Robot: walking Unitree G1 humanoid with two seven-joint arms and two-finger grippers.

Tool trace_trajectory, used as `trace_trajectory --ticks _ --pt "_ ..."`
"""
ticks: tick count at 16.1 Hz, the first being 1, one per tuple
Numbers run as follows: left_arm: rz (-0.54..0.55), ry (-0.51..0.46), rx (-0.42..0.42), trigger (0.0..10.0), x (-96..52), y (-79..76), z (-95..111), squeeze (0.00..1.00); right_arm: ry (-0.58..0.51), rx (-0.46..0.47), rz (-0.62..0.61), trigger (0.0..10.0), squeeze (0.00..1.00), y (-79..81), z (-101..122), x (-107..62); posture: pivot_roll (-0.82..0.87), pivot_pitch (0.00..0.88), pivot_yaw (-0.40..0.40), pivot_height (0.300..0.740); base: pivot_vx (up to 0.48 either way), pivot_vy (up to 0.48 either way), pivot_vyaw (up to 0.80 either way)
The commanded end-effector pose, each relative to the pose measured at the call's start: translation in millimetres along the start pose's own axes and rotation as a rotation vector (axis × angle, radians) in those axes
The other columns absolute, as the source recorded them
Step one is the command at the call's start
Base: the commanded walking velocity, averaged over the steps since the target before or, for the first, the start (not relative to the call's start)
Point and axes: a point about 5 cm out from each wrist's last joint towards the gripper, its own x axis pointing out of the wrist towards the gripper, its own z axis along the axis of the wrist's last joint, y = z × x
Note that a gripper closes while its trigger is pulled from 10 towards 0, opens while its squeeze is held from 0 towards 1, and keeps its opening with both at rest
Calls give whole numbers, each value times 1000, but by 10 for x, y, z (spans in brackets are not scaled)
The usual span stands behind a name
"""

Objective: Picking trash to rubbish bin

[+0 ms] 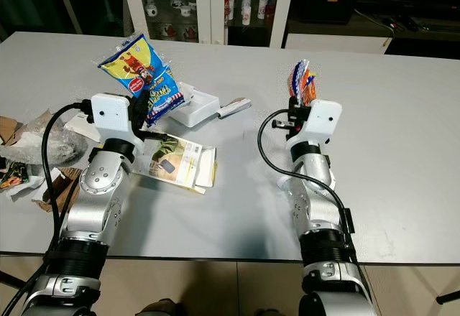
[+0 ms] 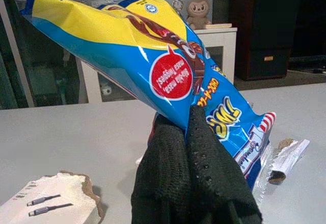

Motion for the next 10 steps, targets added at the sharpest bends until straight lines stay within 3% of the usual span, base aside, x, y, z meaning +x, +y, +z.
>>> trace_trajectory --ticks 1,6,10 --pt "-12 -10 -2 10000 -21 -10 21 0 -7 -6 0 10000 0 12 35 0 55 0 -13 740 0 0 0" --pt "-24 -6 -5 10000 -33 -15 15 0 1 3 -2 10000 0 23 34 -9 53 0 -8 740 0 0 0" --pt "-29 -6 -12 10000 -30 -25 13 0 10 3 -8 10000 0 14 26 -25 48 0 -6 740 -247 0 0"
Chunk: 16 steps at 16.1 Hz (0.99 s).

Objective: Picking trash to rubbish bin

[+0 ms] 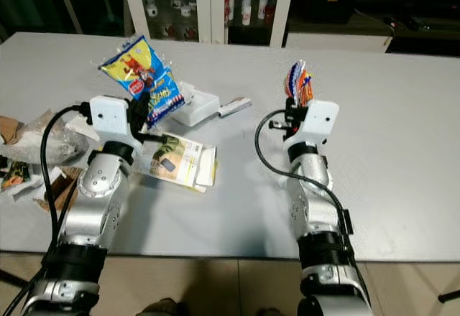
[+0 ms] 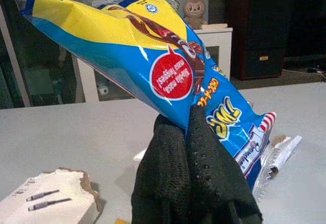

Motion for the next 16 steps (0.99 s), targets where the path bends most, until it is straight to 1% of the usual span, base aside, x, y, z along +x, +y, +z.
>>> trace_trajectory --ticks 1,16 --pt "-16 -5 -4 10000 -3 -23 15 0 9 -3 -11 10000 0 -20 -7 -23 48 0 -6 740 -262 0 0" --pt "-6 -11 -6 10000 -10 -1 41 0 28 -5 -28 10000 0 -22 -19 -35 53 6 -6 740 -327 0 0"
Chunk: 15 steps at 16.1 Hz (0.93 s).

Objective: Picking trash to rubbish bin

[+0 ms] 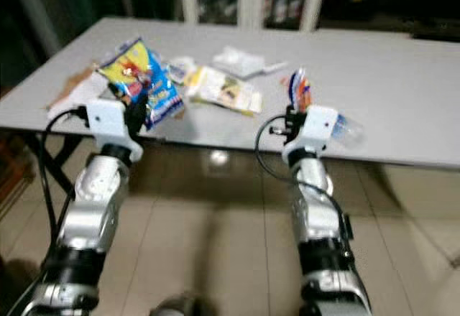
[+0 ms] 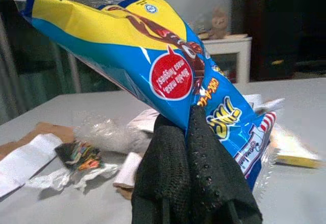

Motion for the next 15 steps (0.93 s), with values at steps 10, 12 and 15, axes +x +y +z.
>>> trace_trajectory --ticks 10,12,15 --pt "0 2 0 10000 13 4 26 0 4 0 -2 10000 0 22 17 6 52 23 -7 740 -332 0 0" --pt "9 29 3 10000 9 16 -28 0 19 -7 2 10000 0 14 -25 -7 55 25 -11 740 0 0 400" --pt "11 52 1 10000 -12 22 -89 0 41 -14 3 10000 0 2 -76 -22 57 26 -13 740 0 0 800"
